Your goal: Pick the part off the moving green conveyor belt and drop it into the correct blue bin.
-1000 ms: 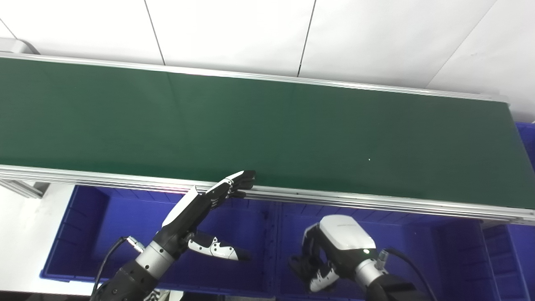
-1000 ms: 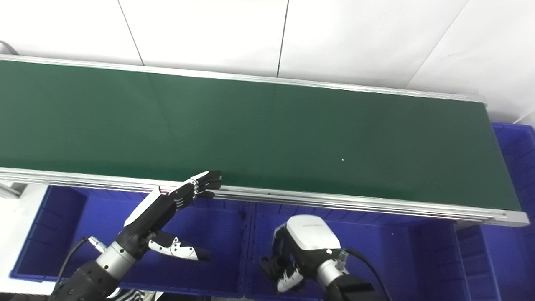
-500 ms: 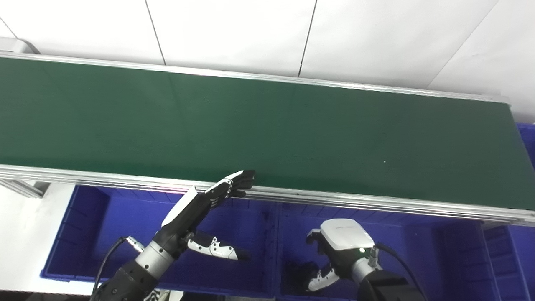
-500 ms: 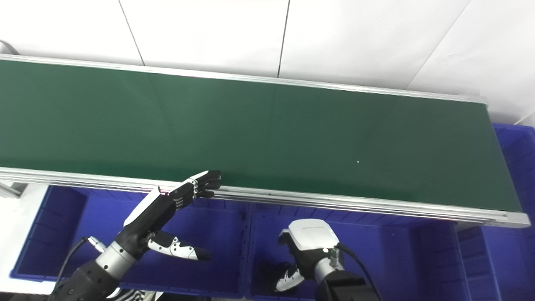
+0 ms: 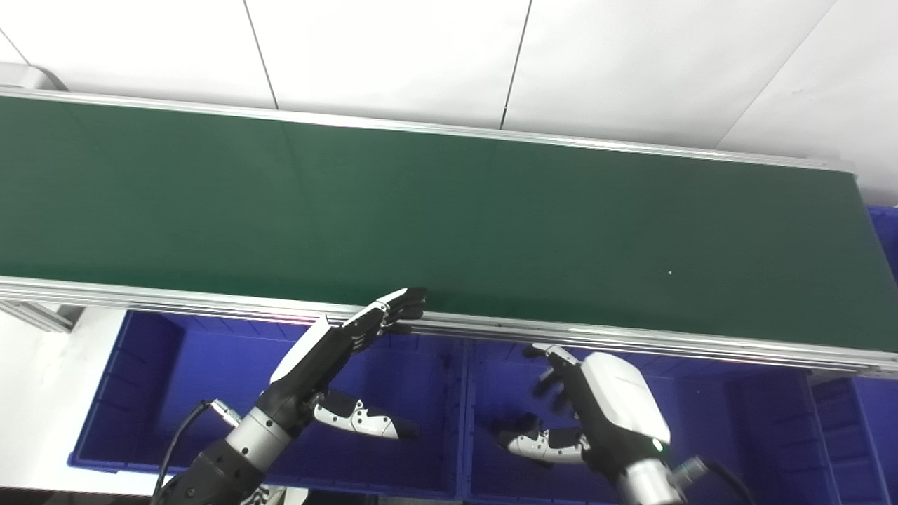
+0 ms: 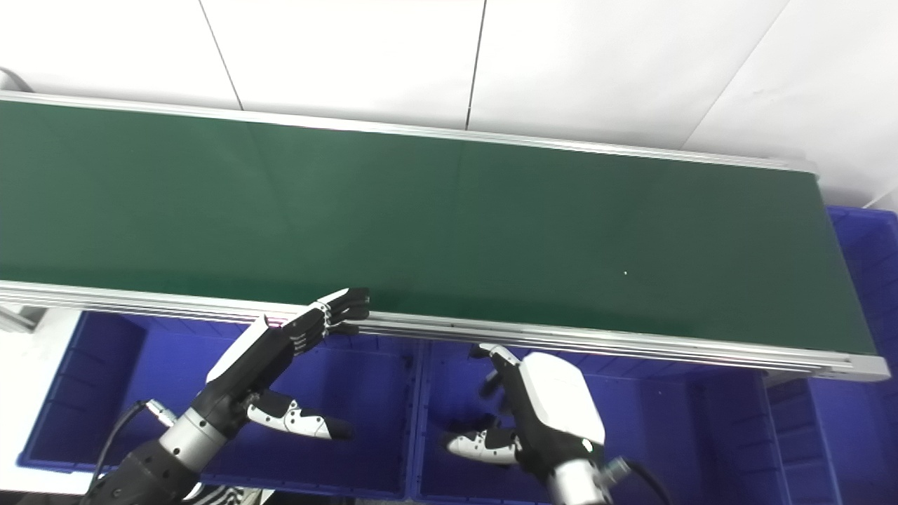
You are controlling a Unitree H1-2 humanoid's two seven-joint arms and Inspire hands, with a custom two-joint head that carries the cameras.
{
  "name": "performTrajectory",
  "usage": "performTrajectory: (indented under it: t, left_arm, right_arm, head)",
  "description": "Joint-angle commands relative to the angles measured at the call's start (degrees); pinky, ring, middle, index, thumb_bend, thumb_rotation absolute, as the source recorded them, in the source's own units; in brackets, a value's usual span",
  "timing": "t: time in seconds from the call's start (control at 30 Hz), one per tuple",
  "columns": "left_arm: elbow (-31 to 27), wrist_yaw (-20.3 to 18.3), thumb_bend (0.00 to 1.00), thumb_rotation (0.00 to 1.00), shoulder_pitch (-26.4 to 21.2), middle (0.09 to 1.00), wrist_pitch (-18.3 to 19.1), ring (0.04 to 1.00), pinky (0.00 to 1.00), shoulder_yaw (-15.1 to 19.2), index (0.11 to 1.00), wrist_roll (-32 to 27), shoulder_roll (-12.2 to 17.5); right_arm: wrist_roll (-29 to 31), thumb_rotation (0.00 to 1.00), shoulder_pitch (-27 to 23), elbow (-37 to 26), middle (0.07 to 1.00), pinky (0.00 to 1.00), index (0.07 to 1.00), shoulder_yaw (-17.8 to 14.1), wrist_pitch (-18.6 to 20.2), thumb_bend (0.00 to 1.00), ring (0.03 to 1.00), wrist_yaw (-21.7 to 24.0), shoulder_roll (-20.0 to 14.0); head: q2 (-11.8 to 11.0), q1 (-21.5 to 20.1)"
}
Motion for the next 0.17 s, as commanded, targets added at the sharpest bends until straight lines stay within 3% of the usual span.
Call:
performTrajectory:
  t: [0.0,0.13]
  left_arm:
    - [-2.51,0.15,0.72,0.19,-0.29,0.911,-0.04,0.875,0.81,0.19,0.908,-0.39,0.49]
    - [-2.4,-0.03,0.72,0.18,-0.34,0.915,0.38,0.879,0.81,0.21,0.909,-1.78,0.31]
  right_arm:
    - [8.74,0.27,2.81,-1.94,0.813,0.7,0.833,-0.89,-5.45,0.66,0.777,-5.59,0.07]
    - [17.26,0.31,5.12,-0.04,0.834,0.7,0.863,-2.11,-9.42,0.67,0.792,-9.78,-1.2]
  head:
    - [0.02,0.05]
    - [-0.1,0.98]
